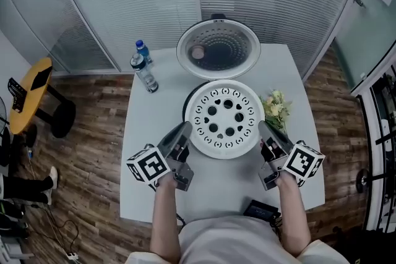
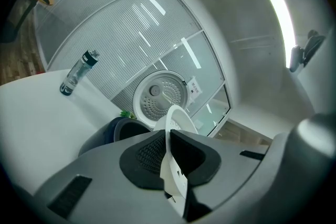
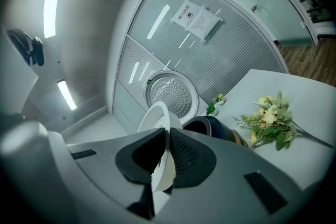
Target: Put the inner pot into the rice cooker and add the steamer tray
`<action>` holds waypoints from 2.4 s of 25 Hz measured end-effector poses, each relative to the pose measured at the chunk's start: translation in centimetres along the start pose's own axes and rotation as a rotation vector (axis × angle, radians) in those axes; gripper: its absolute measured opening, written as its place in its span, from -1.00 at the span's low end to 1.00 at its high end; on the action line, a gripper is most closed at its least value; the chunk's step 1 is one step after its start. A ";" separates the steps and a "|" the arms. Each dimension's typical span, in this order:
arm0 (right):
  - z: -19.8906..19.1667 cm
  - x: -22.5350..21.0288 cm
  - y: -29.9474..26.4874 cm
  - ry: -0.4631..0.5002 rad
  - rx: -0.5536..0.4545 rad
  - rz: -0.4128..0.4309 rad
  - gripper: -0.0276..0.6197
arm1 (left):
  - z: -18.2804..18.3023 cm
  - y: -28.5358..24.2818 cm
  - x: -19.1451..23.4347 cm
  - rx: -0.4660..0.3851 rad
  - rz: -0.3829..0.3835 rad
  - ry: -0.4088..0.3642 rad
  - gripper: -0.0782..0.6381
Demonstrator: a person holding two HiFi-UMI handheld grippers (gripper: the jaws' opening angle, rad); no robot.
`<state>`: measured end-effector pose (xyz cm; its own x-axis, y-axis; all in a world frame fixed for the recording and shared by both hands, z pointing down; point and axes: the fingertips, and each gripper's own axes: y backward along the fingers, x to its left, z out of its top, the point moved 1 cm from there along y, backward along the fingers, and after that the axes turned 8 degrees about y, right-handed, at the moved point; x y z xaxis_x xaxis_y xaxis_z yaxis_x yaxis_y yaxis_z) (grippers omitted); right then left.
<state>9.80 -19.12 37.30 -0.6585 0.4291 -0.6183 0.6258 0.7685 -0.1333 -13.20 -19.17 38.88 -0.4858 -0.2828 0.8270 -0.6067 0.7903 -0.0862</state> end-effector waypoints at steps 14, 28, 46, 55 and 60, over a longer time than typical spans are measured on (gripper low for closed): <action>-0.7 -2.1 -1.6 0.025 0.036 -0.010 -0.80 | -0.2 -1.7 2.1 0.005 0.028 -0.013 -0.69; -1.7 -3.1 -2.6 0.126 0.087 -0.040 -0.79 | -0.8 -2.5 3.8 0.032 0.054 -0.011 -0.69; -2.9 -4.6 -3.7 0.204 0.155 -0.085 -0.79 | -1.6 -3.5 5.4 0.068 0.143 -0.092 -0.69; -2.9 -5.0 -3.6 0.249 0.170 -0.112 -0.77 | -2.0 -4.1 5.5 0.104 0.198 -0.211 -0.67; -3.0 -4.9 -3.8 0.314 0.183 -0.134 -0.75 | -2.0 -4.2 5.8 0.128 0.237 -0.288 -0.64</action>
<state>9.37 -22.76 43.14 -0.8177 0.4767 -0.3226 0.5710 0.7424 -0.3504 -12.21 -23.01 45.14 -0.7677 -0.2558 0.5875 -0.5208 0.7832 -0.3395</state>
